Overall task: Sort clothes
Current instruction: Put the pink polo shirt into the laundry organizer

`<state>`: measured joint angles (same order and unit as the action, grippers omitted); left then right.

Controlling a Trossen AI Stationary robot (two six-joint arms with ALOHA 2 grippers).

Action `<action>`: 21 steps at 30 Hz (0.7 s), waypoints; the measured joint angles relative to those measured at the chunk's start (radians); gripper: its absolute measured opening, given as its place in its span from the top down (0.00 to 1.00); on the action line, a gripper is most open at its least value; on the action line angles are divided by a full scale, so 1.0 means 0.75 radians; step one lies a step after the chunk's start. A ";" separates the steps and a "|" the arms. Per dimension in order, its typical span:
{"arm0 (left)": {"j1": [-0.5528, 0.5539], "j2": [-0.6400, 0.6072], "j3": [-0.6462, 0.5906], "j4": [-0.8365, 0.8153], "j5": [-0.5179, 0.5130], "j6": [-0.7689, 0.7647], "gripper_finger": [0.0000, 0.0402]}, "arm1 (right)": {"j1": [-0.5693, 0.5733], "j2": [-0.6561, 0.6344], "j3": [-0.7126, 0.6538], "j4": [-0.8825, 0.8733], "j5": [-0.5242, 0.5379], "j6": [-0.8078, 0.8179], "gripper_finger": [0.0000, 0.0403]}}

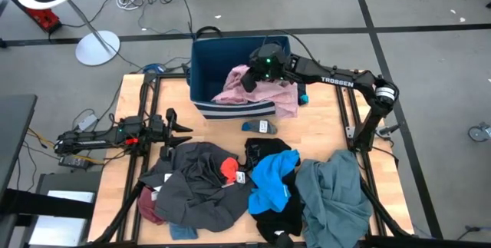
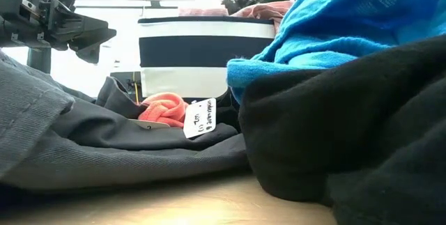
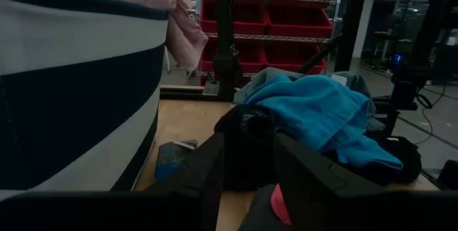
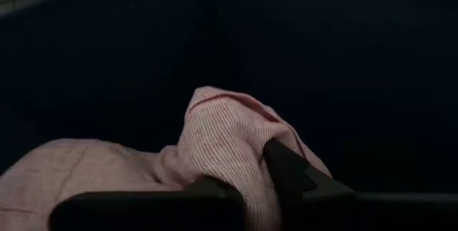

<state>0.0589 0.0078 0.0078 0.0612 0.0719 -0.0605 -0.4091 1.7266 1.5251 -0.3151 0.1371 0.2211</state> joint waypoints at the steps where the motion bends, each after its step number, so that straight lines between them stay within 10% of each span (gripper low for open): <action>1: 0.000 0.000 0.000 0.000 0.000 0.000 0.68 | 0.000 -0.005 0.005 0.009 0.000 -0.003 0.87; 21: 0.000 0.001 0.000 0.000 0.000 0.000 0.68 | 0.060 -0.021 0.445 -0.728 -0.005 -0.089 0.63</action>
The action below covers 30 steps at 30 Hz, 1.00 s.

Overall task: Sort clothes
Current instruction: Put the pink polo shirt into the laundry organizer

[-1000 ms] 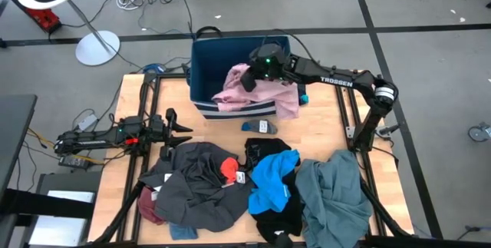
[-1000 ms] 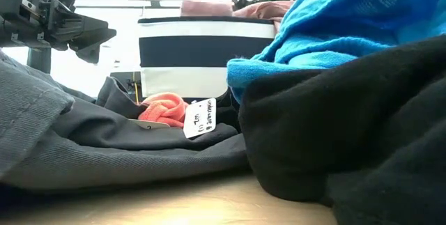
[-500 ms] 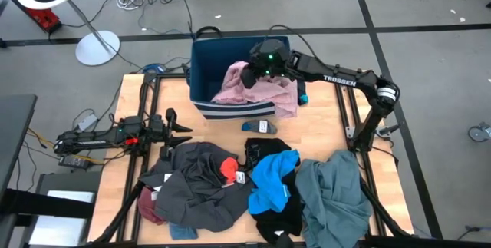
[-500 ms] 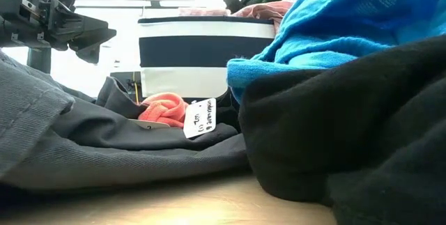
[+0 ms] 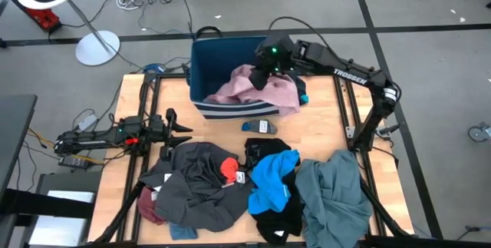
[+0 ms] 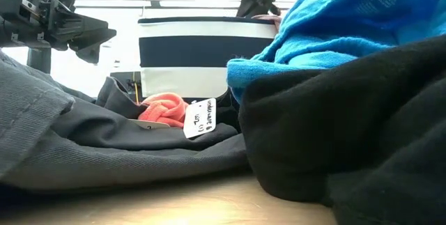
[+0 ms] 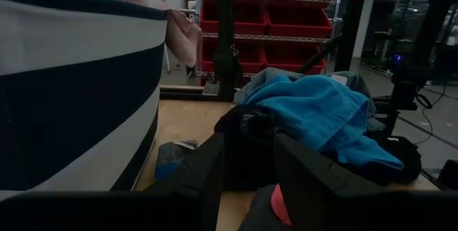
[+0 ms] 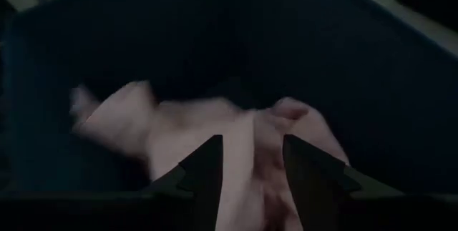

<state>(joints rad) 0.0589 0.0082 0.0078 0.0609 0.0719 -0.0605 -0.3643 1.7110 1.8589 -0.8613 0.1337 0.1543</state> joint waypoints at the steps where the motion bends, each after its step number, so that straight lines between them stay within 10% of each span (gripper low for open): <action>1: 0.000 0.000 0.000 0.000 0.000 0.000 0.68 | 0.015 -0.010 0.008 -0.038 -0.001 -0.001 0.64; 18: 0.000 0.000 0.000 0.000 0.000 0.000 0.68 | 0.416 -0.379 -0.007 -0.471 0.449 0.178 0.65; 30: 0.000 -0.001 0.000 0.000 0.000 0.000 0.68 | 0.710 -0.736 -0.590 -0.486 0.728 0.626 0.66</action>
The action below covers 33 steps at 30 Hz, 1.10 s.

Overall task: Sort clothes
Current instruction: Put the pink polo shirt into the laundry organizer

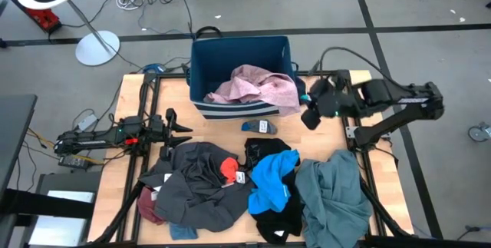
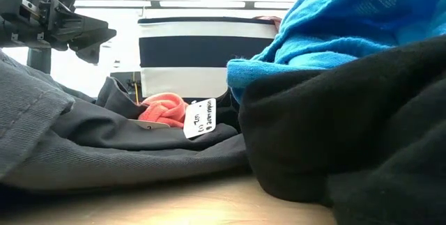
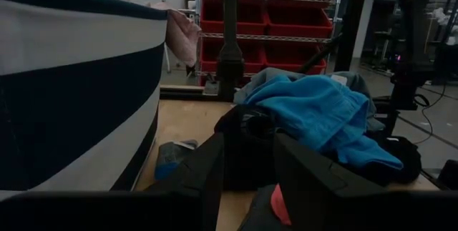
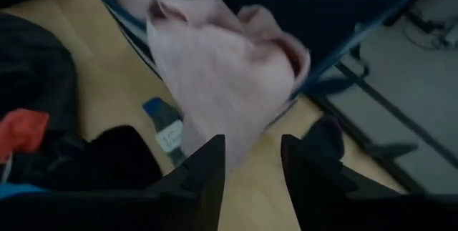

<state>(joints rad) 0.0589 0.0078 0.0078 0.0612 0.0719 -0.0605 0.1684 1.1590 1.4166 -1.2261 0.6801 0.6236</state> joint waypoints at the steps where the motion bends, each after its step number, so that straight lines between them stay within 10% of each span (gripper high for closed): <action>1: 0.000 0.000 0.000 0.000 0.000 0.000 0.68 | 0.017 -0.031 -0.062 0.028 0.005 0.029 0.66; 15: 0.000 0.000 0.000 0.000 0.000 0.000 0.68 | -0.010 -0.195 -0.645 0.562 0.050 0.047 0.67; 33: 0.000 0.000 0.000 0.000 0.000 0.000 0.68 | -0.161 -0.193 -0.633 0.933 -0.139 -0.239 0.76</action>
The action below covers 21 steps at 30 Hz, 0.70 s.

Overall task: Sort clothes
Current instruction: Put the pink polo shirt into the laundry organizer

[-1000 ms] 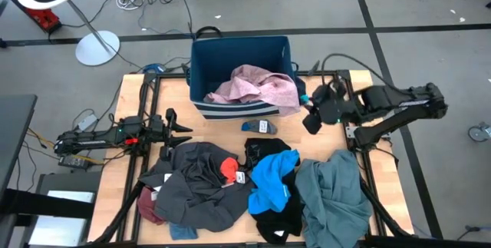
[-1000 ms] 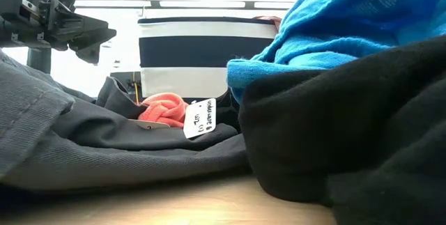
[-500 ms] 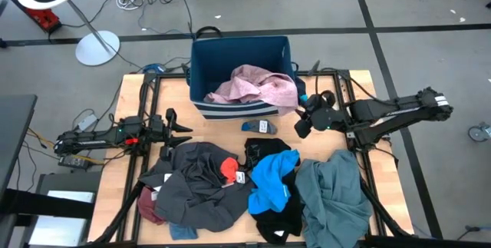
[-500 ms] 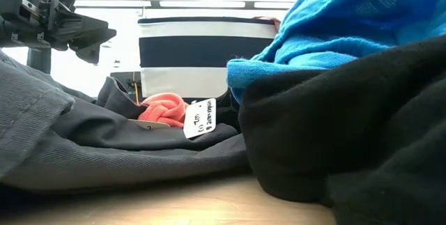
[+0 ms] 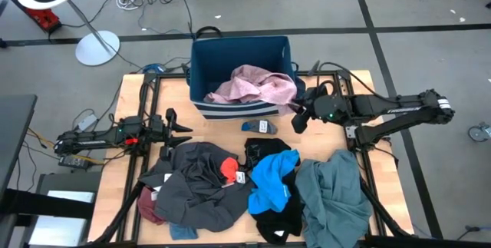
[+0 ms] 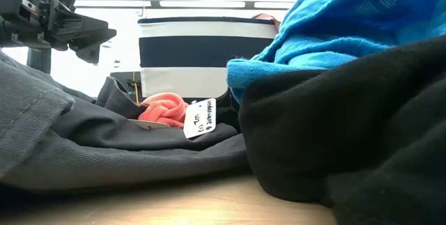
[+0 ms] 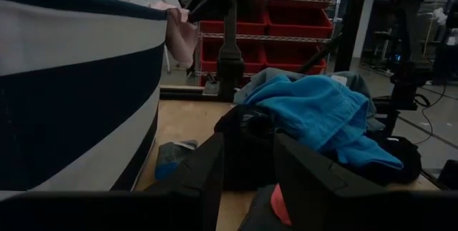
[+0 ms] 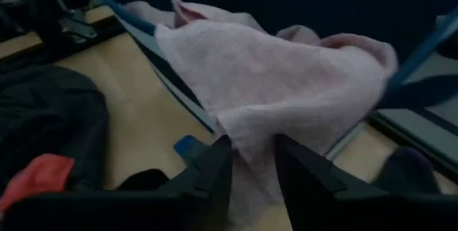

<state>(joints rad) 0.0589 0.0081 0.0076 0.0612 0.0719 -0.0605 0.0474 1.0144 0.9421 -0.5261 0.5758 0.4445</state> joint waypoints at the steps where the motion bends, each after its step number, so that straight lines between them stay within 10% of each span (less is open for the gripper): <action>1: 0.000 0.000 0.000 0.000 0.000 0.000 0.68 | -0.001 0.001 0.000 0.019 -0.003 -0.013 0.79; 5: 0.000 0.000 0.000 0.000 0.000 0.000 0.68 | -0.009 0.000 0.000 0.141 -0.003 -0.102 0.97; 21: 0.000 0.000 0.000 0.000 0.000 0.000 0.68 | -0.221 0.115 0.201 0.592 -0.195 -0.334 1.00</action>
<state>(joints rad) 0.0589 0.0082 0.0076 0.0612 0.0719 -0.0605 -0.1184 1.1005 1.0931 -0.0819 0.4292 0.1940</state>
